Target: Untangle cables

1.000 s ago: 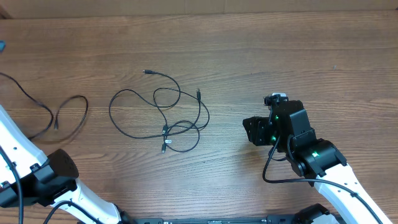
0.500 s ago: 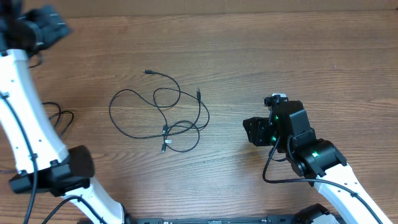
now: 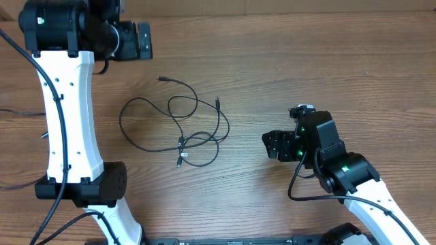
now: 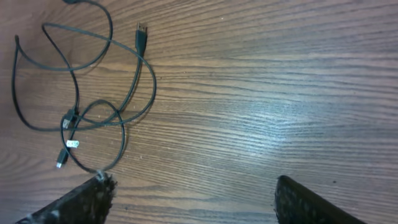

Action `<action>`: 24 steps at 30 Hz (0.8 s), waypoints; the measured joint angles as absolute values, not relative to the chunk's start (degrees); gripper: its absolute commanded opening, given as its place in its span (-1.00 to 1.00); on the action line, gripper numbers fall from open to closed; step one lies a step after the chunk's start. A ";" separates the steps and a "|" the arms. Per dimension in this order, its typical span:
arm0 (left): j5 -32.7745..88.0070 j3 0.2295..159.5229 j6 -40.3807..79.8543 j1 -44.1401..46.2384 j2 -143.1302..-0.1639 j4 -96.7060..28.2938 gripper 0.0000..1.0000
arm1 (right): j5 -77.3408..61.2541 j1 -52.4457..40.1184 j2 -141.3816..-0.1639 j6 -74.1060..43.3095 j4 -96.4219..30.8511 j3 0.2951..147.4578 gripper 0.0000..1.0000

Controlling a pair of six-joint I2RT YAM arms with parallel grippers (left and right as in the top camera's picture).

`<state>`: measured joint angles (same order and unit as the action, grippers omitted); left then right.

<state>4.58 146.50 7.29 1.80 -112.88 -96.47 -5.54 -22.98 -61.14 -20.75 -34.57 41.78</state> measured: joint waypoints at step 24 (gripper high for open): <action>1.48 95.07 11.00 5.65 -85.03 -88.99 0.99 | -5.56 -22.98 -61.14 -20.78 -36.53 41.78 0.89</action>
<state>1.48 95.07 11.00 5.65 -85.03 -88.99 -5.56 -22.98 -61.14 -20.78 -36.53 41.78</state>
